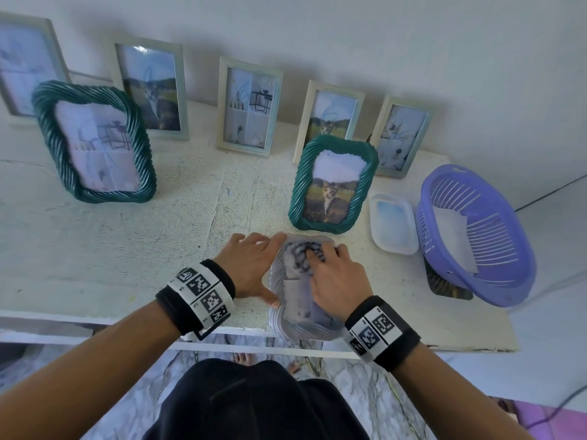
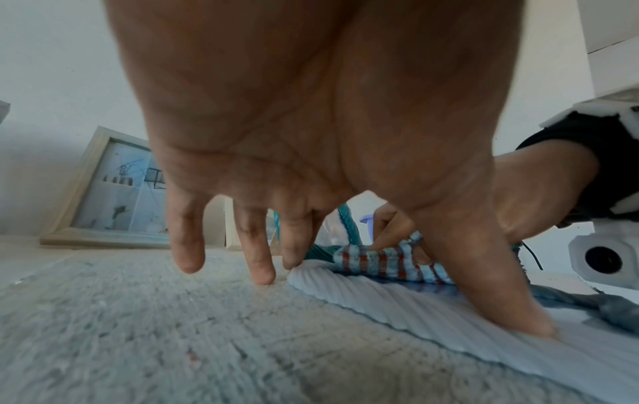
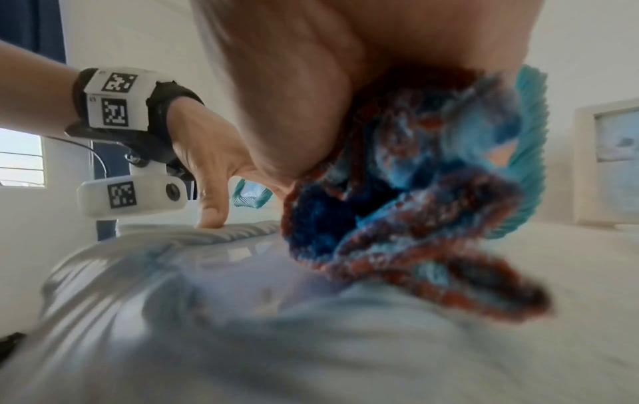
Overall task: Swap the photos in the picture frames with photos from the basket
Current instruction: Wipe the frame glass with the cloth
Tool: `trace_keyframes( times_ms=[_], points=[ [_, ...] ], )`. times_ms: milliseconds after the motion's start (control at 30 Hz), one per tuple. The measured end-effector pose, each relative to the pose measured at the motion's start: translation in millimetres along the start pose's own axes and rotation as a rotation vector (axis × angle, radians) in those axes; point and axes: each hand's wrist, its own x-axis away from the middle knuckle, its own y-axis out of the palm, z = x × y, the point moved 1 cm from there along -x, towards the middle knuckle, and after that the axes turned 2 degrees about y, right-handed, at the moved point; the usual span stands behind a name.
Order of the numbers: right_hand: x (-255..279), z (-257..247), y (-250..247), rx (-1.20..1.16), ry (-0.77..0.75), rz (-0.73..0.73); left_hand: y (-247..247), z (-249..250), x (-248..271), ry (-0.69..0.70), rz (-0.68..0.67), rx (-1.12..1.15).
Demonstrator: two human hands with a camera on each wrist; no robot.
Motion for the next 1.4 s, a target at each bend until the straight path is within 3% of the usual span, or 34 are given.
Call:
trace_keyframes(
  times_ms=[333,600,933,1200,1400],
  points=[
    [34.8,18.5,9.0,-0.073,-0.009,-0.039,-1.0,0.5,-1.6,-0.004,-0.01,0.016],
    [4.5,23.9,5.0,-0.04,0.05,0.022,-1.2,-0.6,0.4,0.004,-0.013,0.043],
    [85.8,3.0,16.3,-0.173,-0.046,-0.022,0.5,-0.2,0.2,-0.004,0.009,0.041],
    [70.6,-21.7,7.7,-0.173,-0.189,-0.03,2.3,-0.3,-0.6,0.003,0.029,-0.013],
    [27.8,-14.0,2.0,-0.15,-0.099,-0.034,1.8,-0.4,0.7,0.014,0.037,-0.009]
  ],
)
